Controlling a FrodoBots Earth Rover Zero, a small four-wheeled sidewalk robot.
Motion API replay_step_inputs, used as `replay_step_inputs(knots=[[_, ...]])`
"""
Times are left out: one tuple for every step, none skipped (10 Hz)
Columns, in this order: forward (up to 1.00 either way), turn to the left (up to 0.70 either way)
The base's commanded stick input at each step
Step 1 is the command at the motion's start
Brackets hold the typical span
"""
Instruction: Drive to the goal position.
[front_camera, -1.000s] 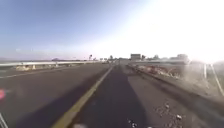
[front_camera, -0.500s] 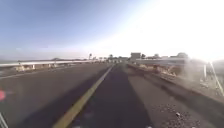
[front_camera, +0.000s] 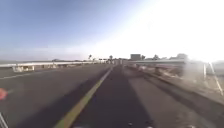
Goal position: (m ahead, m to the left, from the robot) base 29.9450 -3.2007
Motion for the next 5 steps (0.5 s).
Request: replay_step_inputs(knots=[[0.50,0.00],[0.50,0.00],[0.50,0.00],[0.50,0.00],[0.50,0.00]])
